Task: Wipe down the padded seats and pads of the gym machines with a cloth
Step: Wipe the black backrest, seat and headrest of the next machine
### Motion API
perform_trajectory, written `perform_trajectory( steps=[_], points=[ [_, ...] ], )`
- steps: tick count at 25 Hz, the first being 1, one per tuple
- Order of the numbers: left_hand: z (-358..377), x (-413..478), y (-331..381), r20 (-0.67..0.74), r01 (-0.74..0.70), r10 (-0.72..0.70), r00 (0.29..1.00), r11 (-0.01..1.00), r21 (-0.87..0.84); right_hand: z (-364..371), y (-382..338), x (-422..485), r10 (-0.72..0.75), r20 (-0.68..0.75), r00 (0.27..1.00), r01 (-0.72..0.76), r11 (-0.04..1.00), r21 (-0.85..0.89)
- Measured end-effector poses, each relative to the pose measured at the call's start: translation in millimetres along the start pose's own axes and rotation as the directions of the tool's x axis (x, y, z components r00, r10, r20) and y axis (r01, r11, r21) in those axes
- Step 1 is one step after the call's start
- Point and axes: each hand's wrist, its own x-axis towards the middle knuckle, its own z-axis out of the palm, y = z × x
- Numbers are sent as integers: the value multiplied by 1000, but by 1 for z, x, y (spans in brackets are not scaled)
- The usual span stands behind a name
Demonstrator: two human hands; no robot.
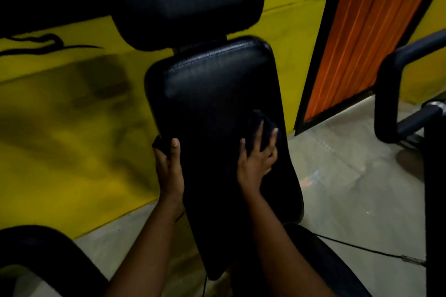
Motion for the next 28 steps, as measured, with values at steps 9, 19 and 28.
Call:
perform_trajectory(
  steps=[9,19,28],
  points=[
    [10,18,48,17,27,-25,1000,992,-124,7,-83,-58,-372,98,923,374,927,-11],
    [22,54,109,-53,17,-19,998,999,-38,-53,-121,62,-65,-52,997,63,997,-32],
    [24,56,107,-90,-34,39,995,998,52,-49,-138,32,-640,110,761,643,718,-268]
  ],
)
